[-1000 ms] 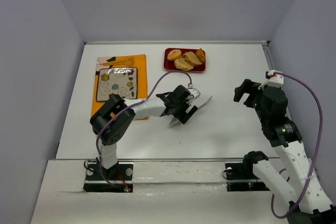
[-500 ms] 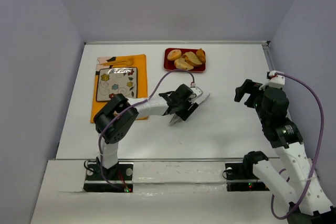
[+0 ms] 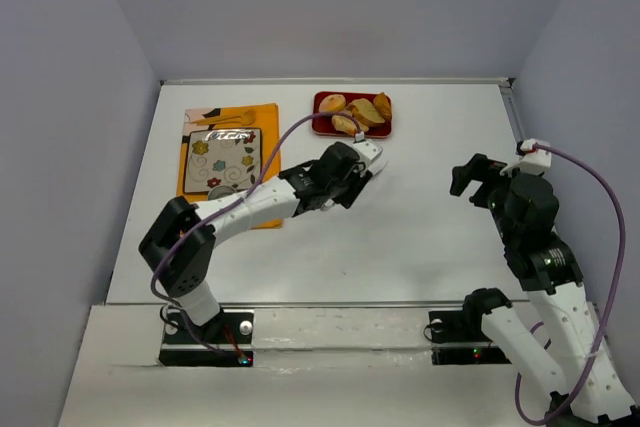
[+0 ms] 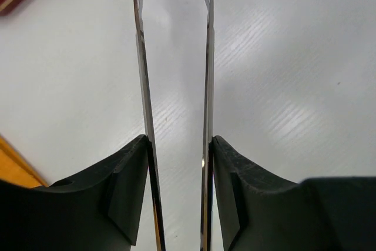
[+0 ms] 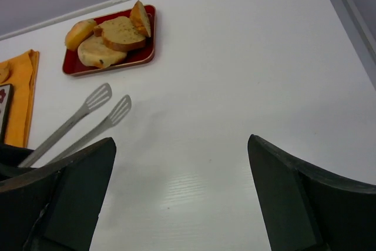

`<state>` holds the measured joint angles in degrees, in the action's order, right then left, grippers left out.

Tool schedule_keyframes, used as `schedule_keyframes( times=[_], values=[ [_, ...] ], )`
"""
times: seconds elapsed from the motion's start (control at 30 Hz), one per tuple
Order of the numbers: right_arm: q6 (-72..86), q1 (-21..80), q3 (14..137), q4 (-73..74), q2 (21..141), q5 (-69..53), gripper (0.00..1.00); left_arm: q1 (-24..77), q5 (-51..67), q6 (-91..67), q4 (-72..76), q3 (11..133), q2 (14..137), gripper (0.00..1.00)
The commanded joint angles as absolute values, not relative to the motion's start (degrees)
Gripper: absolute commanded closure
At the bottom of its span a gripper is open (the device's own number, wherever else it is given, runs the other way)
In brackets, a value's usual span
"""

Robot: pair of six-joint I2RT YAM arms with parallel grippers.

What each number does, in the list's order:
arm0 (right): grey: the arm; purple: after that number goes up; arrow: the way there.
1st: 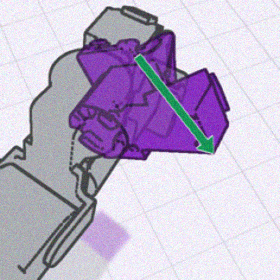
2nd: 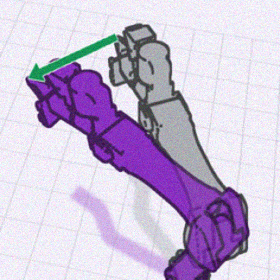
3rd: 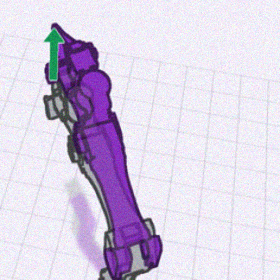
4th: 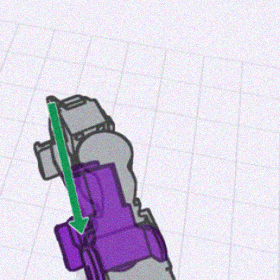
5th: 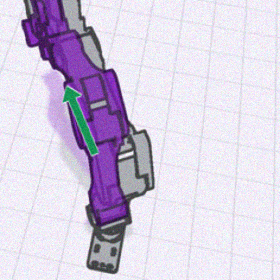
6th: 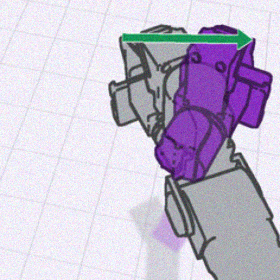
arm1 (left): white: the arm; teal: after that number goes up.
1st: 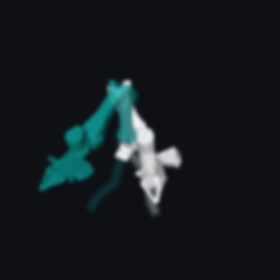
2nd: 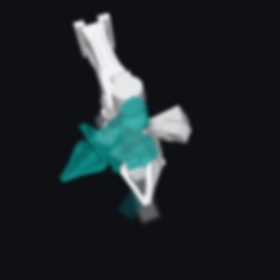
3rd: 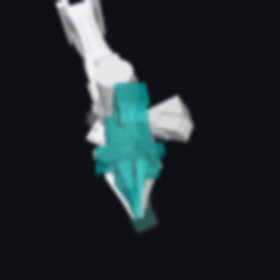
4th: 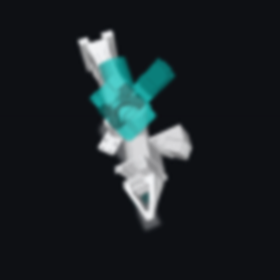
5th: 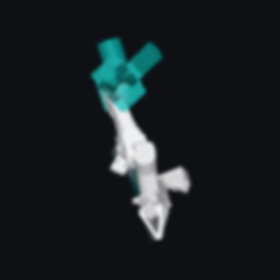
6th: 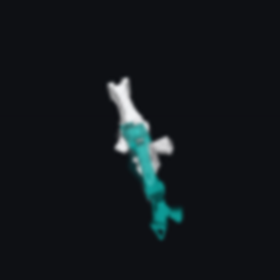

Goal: Place the bread

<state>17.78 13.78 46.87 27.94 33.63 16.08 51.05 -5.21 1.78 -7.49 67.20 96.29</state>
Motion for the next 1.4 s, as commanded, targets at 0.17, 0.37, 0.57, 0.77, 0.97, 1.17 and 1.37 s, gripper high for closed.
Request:
schedule_keyframes(
  times=[0.17, 0.37, 0.57, 0.77, 0.97, 1.17, 1.37],
  values=[
    [17.9, 13.7, 46.9, 27.1, 32.3, 16.4, 0.0, 50.6, -15.9, -3.5, -9.4, 77.6, 87.1, 0.45],
    [17.9, 13.7, 47.0, 27.1, 32.3, 16.6, 0.0, 46.2, -18.1, -6.0, -14.0, 85.7, 90.3, 0.43],
    [17.7, 13.7, 47.0, 27.1, 32.6, 16.5, 0.0, 40.4, -11.9, 3.7, -16.4, 90.0, 95.1, 0.38],
    [17.2, 13.7, 47.1, 27.1, 33.1, 16.4, 0.0, 35.0, -9.9, 13.3, -21.9, 98.6, 102.2, 0.47],
    [17.1, 13.7, 47.4, 27.0, 33.7, 16.6, 0.0, 32.5, -4.9, 25.5, -19.8, 101.2, 106.0, 0.47],
    [17.0, 13.7, 47.3, 27.1, 34.2, 17.2, 0.0, 30.2, -0.3, 29.7, -23.6, 107.4, 110.9, 0.48],
    [16.9, 13.7, 47.3, 27.1, 34.2, 17.8, 0.0, 29.3, 1.7, 30.5, -27.1, 111.0, 115.6, 0.48]
  ],
)
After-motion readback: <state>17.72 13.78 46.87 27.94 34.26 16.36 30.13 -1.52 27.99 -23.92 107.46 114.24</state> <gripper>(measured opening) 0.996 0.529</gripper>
